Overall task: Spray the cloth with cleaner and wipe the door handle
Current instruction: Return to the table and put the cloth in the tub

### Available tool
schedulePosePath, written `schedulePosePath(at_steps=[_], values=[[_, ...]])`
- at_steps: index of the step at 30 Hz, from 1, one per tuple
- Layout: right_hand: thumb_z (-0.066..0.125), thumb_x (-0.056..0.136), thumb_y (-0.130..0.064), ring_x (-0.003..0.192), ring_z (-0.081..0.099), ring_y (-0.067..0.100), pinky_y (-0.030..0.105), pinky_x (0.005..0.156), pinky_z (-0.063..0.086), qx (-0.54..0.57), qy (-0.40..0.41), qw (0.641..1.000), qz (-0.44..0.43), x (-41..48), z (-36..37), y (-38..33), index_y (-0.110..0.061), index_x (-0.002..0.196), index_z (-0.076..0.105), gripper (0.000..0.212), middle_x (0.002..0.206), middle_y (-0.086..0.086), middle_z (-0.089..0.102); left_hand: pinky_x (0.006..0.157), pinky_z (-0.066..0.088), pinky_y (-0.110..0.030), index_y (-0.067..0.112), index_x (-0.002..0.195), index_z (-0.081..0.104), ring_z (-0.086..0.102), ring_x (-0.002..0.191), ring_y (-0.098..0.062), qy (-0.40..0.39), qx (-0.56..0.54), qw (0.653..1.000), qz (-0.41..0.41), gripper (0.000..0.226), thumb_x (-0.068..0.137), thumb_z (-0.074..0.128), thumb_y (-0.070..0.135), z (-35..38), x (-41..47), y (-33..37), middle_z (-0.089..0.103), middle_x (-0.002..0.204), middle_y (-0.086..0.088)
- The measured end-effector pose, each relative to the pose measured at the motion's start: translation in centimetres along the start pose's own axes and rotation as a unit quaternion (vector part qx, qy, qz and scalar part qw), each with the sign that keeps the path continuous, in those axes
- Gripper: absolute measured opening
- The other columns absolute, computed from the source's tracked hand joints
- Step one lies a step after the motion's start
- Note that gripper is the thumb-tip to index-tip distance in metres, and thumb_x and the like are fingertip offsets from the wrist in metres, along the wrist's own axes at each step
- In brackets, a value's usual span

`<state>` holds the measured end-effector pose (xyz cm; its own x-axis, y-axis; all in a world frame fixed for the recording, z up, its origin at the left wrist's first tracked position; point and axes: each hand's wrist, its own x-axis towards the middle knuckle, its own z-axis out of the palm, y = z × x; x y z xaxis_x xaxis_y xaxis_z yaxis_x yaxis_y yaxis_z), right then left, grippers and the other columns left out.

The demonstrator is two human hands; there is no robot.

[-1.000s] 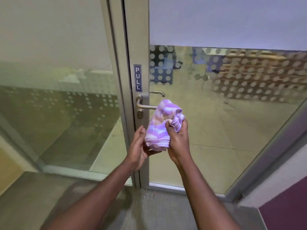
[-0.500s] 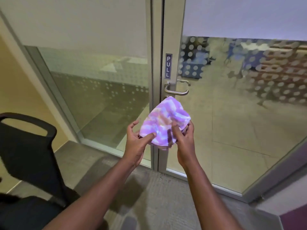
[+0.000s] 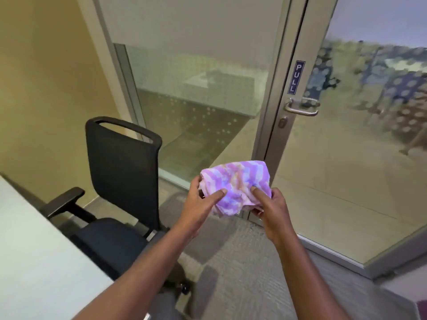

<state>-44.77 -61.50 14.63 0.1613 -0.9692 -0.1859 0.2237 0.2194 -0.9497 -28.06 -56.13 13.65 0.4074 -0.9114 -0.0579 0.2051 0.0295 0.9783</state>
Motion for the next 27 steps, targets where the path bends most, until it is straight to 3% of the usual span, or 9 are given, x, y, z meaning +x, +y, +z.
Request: schedulePosePath(at_steps=[3,5,8,11,13,16,18,23,27], values=[[0.073,0.080,-0.017,0.075,0.060,0.027,0.035,0.063,0.051,-0.029,0.000,1.000,0.010,-3.4,2.4,2.2,-0.013,0.086,0.044,0.030,0.092,0.019,0.057,0.096,0.051,-0.053,0.023,0.131,0.049,0.066,0.110,-0.023,-0.003,0.049,0.999,0.004,0.082,0.058,0.084,0.035,-4.4,-3.1,0.0,0.067,0.123,-0.005],[0.067,0.087,-0.009,0.071,0.064,0.026,0.034,0.057,0.055,-0.054,-0.007,0.999,-0.004,-5.6,3.5,3.2,-0.014,0.099,0.040,0.030,0.098,0.016,0.060,0.098,0.050,-0.053,0.025,0.132,0.048,0.064,0.113,-0.019,0.016,0.091,0.995,0.025,0.077,0.063,0.081,0.032,-6.6,-5.2,0.1,0.064,0.127,-0.002],[0.064,0.089,-0.007,0.080,0.069,0.019,0.039,0.062,0.061,-0.137,-0.053,0.987,-0.072,-8.8,4.9,4.6,-0.034,0.126,0.030,0.058,0.116,0.006,0.061,0.106,0.046,-0.045,0.040,0.143,0.028,0.049,0.131,-0.016,0.024,0.130,0.987,0.089,0.079,0.079,0.070,0.019,-9.2,-8.8,0.1,0.044,0.145,0.007],[0.056,0.093,-0.009,0.082,0.064,0.013,0.036,0.068,0.060,-0.292,-0.085,0.942,-0.145,-11.1,6.3,5.8,-0.042,0.137,0.030,0.061,0.117,-0.010,0.052,0.096,0.053,-0.046,0.050,0.139,0.026,0.059,0.117,-0.014,0.027,0.193,0.971,0.138,0.072,0.089,0.062,0.013,-11.3,-11.3,-0.4,0.050,0.138,0.005],[0.052,0.096,-0.010,0.083,0.064,0.014,0.028,0.066,0.059,-0.342,-0.114,0.919,-0.158,-12.2,7.2,6.2,-0.043,0.133,0.040,0.051,0.116,-0.005,0.051,0.093,0.055,-0.045,0.050,0.131,0.037,0.059,0.115,-0.012,0.021,0.249,0.957,0.145,0.054,0.094,0.056,0.015,-12.6,-12.5,-0.8,0.054,0.132,0.006],[0.052,0.097,-0.012,0.085,0.069,0.021,0.042,0.062,0.062,-0.351,-0.165,0.913,-0.130,-13.4,8.1,7.2,-0.048,0.114,0.052,0.040,0.121,0.006,0.050,0.097,0.052,-0.035,0.050,0.113,0.053,0.055,0.117,-0.014,0.023,0.316,0.940,0.127,0.033,0.098,0.049,0.021,-14.2,-14.4,-1.1,0.054,0.128,0.004],[0.054,0.096,-0.014,0.078,0.072,0.023,0.043,0.061,0.062,-0.343,-0.185,0.914,-0.112,-14.1,8.3,8.1,-0.043,0.115,0.053,0.034,0.121,0.006,0.050,0.097,0.051,-0.029,0.047,0.110,0.053,0.053,0.119,-0.018,0.037,0.316,0.941,0.112,0.028,0.098,0.050,0.022,-15.0,-16.0,-1.4,0.054,0.129,0.000],[0.061,0.091,-0.028,0.095,0.066,0.024,0.044,0.071,0.060,-0.401,-0.219,0.883,-0.105,-15.1,8.9,10.1,-0.050,0.116,0.051,0.034,0.119,-0.001,0.054,0.104,0.048,-0.035,0.046,0.121,0.050,0.047,0.125,-0.014,0.059,0.319,0.945,0.046,0.044,0.085,0.071,0.034,-17.0,-19.7,-2.3,0.046,0.138,0.004],[0.064,0.089,-0.029,0.093,0.066,0.024,0.040,0.068,0.061,-0.411,-0.282,0.863,-0.080,-16.0,9.5,11.4,-0.047,0.117,0.054,0.034,0.119,0.000,0.055,0.089,0.041,-0.006,0.044,0.125,0.048,0.046,0.118,-0.006,0.108,0.331,0.937,0.001,0.054,0.080,0.076,0.033,-18.0,-22.8,-3.2,0.046,0.134,0.011]])
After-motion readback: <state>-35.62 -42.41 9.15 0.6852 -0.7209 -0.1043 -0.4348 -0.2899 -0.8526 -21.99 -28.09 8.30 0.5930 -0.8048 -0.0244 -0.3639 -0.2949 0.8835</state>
